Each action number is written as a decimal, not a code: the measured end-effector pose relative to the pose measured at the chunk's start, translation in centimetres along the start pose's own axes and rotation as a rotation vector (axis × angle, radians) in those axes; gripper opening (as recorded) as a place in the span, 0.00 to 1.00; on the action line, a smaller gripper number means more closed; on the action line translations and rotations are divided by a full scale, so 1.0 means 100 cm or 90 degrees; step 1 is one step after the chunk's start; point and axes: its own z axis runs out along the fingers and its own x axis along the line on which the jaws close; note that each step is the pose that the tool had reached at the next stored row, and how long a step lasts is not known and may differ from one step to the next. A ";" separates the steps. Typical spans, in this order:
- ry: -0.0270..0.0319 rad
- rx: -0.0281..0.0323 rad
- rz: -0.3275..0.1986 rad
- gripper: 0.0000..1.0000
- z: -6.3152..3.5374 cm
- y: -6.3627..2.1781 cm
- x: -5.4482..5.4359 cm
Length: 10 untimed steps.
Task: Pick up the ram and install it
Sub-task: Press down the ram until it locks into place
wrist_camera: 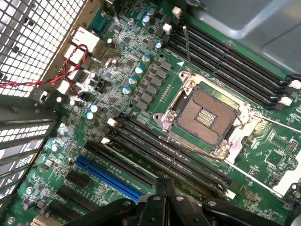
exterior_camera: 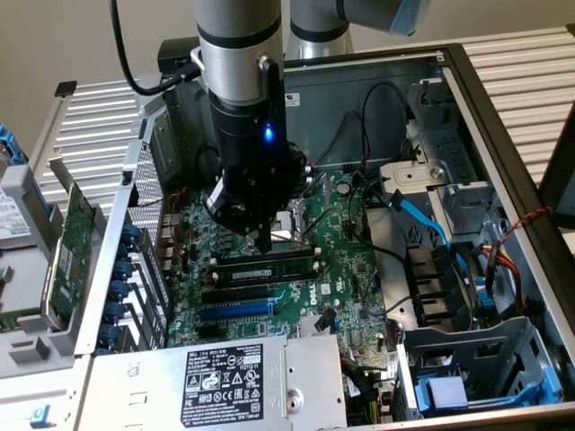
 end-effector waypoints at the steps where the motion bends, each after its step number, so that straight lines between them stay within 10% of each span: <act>1: 0.0001 0.0001 0.008 0.11 0.0000 0.0000 0.000; 10: 0.0014 0.0012 0.075 0.11 0.0000 0.0000 0.000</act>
